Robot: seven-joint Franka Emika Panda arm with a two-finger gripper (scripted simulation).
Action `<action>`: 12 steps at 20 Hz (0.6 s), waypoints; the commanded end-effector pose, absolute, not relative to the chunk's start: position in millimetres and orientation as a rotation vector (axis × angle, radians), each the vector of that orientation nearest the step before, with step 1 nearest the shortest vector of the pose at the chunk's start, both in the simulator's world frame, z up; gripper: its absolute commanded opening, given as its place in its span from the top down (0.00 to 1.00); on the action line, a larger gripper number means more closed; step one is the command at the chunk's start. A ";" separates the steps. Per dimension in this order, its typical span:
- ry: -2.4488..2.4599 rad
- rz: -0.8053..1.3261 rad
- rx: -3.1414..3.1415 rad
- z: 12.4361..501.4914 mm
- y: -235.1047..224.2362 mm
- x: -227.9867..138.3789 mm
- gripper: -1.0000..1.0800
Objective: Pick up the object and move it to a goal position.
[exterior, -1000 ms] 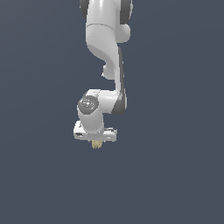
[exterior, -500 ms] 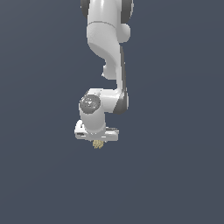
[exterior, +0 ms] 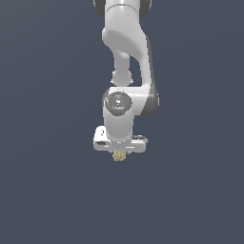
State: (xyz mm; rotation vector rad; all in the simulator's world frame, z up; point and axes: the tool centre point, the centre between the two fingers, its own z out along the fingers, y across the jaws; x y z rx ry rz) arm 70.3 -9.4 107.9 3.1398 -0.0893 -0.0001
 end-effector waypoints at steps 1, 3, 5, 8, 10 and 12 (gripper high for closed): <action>-0.089 0.000 3.139 127.2 11.2 76.6 1.00; -0.089 0.000 3.139 142.5 27.6 81.9 1.00; -0.089 0.000 3.139 157.7 44.0 87.3 1.00; -0.090 0.000 3.139 180.2 67.9 95.5 1.00; -0.090 0.000 3.139 194.7 83.5 101.0 1.00; -0.090 0.000 3.139 207.8 97.6 106.0 1.00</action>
